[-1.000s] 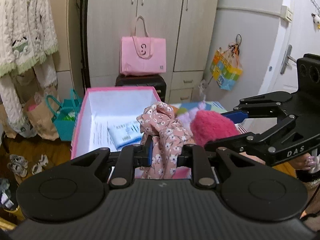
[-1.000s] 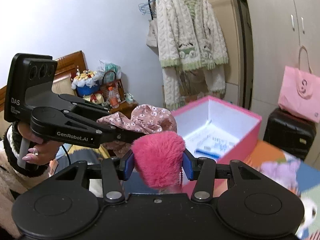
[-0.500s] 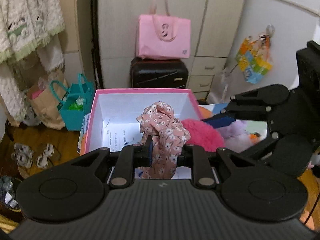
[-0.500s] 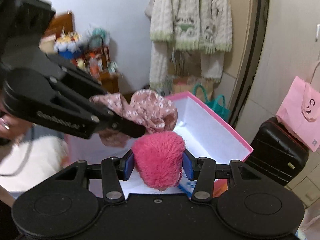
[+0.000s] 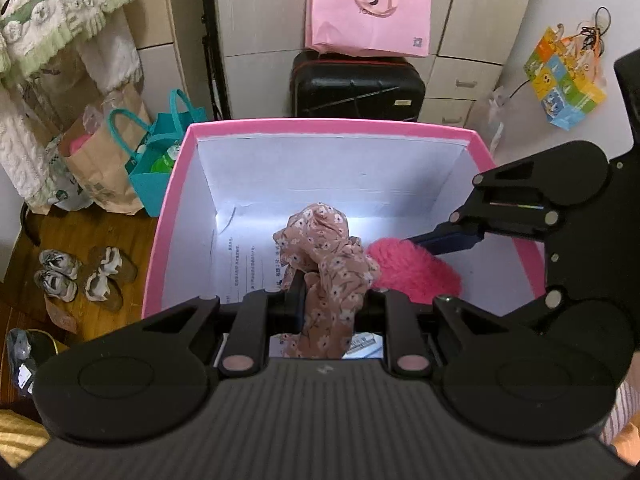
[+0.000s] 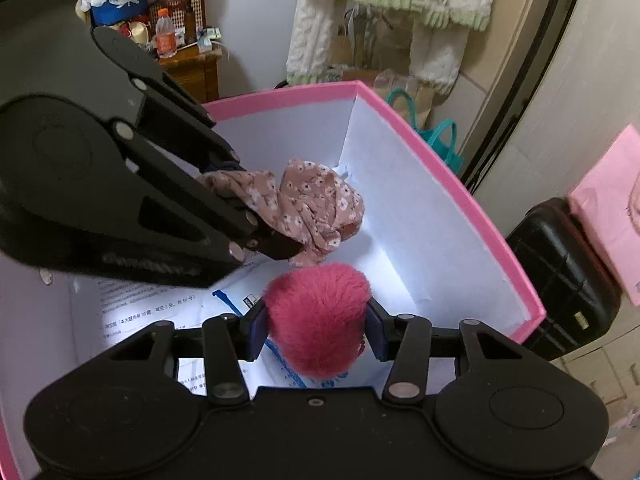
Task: Organize soft objects
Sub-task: 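Open both grippers to release the cloth and pompom into the pink box, then withdraw both grippers from the box back over the table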
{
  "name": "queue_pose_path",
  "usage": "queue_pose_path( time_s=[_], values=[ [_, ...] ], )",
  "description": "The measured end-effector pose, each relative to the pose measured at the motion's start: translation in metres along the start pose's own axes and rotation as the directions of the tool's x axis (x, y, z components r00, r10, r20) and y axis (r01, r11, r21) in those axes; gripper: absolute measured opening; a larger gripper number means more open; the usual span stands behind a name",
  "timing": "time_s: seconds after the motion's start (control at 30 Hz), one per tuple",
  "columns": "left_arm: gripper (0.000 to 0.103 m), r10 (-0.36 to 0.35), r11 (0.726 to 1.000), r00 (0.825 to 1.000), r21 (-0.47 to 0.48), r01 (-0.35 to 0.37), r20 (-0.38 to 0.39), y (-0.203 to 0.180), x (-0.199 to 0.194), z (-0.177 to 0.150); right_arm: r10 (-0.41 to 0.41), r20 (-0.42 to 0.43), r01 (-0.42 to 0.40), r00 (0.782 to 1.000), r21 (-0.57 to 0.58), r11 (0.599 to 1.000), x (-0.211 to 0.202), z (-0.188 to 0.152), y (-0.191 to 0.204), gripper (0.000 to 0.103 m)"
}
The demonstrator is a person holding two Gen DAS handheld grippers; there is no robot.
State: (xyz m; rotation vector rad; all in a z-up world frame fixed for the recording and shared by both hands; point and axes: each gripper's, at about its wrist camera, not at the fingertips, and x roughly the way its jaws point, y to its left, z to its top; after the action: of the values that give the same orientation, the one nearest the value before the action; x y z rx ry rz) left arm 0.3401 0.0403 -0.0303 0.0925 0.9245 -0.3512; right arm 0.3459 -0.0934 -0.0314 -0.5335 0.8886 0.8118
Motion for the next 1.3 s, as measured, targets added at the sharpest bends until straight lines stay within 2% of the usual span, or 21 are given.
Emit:
queue_pose_path(
  time_s=[0.13,0.2,0.23,0.27,0.43,0.7,0.83,0.93,1.0,1.3],
  values=[
    [0.022,0.052,0.998,0.999,0.021,-0.052,-0.002,-0.002,0.005,0.002,0.006,-0.003,-0.006,1.000,-0.014,1.000,0.002,0.001,0.003,0.054],
    [0.030,0.053,0.999,0.999,0.007,-0.053,-0.005,0.001,0.007,0.002,0.001,-0.005,-0.001,1.000,-0.014,1.000,0.004,0.001,0.004,0.056],
    [0.042,0.061,0.998,0.998,-0.008,-0.061,0.001,0.002,0.006,0.002,-0.005,-0.008,0.005,1.000,-0.012,1.000,0.006,0.000,0.003,0.058],
    [0.048,0.066,0.998,0.998,-0.017,-0.066,0.013,0.003,0.004,0.001,-0.012,-0.010,0.012,1.000,-0.010,1.000,0.006,-0.001,0.003,0.058],
    [0.056,0.029,0.999,0.998,-0.020,-0.028,0.051,0.007,-0.016,-0.003,-0.014,0.035,0.013,0.999,0.030,0.999,-0.010,-0.013,0.000,0.062],
    [0.058,-0.025,1.000,0.994,0.017,0.023,0.104,0.001,-0.070,-0.020,-0.004,0.190,-0.020,0.982,0.126,0.992,-0.083,-0.036,0.000,0.062],
    [0.062,-0.095,0.995,0.989,0.051,0.090,0.114,-0.009,-0.101,-0.030,-0.003,0.244,-0.038,0.970,0.162,0.986,-0.117,-0.047,0.005,0.062],
    [0.062,-0.195,0.980,0.977,0.060,0.190,0.086,-0.016,-0.120,-0.037,-0.019,0.244,-0.025,0.970,0.175,0.984,-0.139,-0.052,0.012,0.062],
    [0.062,-0.228,0.972,0.970,0.085,0.221,0.084,-0.025,-0.133,-0.042,-0.037,0.239,-0.007,0.970,0.178,0.984,-0.149,-0.055,0.018,0.062],
    [0.070,-0.269,0.937,0.953,0.268,0.224,0.142,-0.080,-0.188,-0.078,-0.127,0.258,0.081,0.958,0.184,0.980,-0.215,-0.097,0.054,0.063]
  ],
)
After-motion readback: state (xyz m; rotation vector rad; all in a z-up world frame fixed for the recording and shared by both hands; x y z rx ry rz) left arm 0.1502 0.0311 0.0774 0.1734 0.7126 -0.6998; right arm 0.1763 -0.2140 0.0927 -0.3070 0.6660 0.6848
